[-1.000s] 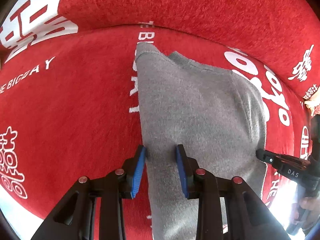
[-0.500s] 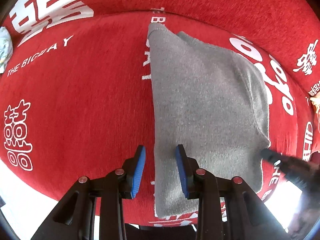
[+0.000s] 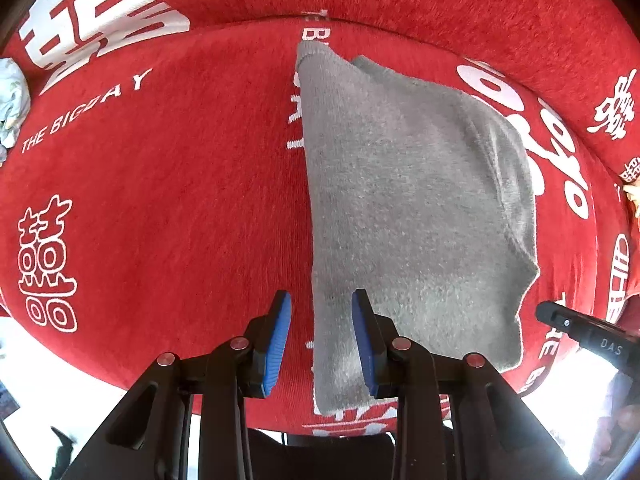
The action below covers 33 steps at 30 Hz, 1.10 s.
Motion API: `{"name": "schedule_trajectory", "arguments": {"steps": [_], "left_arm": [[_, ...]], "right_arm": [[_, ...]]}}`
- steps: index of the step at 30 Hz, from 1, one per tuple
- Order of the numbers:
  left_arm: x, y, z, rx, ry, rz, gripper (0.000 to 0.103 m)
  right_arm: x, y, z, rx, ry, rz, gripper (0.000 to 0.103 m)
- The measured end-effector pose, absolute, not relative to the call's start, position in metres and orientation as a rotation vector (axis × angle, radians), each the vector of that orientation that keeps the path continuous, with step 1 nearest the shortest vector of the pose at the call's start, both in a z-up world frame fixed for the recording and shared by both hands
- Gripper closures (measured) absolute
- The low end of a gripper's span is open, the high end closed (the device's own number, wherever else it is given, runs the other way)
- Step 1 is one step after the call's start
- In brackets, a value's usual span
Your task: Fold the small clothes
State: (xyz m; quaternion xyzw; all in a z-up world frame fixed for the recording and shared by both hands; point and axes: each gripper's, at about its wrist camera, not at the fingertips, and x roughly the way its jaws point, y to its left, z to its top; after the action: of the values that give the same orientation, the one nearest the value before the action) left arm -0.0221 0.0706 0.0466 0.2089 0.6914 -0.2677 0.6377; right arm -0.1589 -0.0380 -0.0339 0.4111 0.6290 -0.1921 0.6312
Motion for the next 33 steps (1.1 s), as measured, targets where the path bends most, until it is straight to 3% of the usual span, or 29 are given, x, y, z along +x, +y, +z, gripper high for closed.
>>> {"name": "schedule_trajectory", "arguments": {"steps": [20,24,29,33], "left_arm": [[-0.050,0.075,0.110,0.515,1.582,-0.657,0.070],[-0.054,0.075,0.122,0.512,1.577,-0.653,0.070],[-0.053,0.073,0.135,0.519,1.559,-0.641,0.070],[-0.051,0.073,0.144,0.522,1.546,-0.630,0.070]], "right_arm": [[-0.155,-0.015,0.030,0.885,1.428,-0.385,0.088],[-0.150,-0.009,0.042,0.867,1.425,-0.380,0.077],[-0.140,-0.004,0.056,0.846,1.415,-0.384,0.075],[-0.134,-0.002,0.063,0.832,1.409,-0.378,0.058]]}}
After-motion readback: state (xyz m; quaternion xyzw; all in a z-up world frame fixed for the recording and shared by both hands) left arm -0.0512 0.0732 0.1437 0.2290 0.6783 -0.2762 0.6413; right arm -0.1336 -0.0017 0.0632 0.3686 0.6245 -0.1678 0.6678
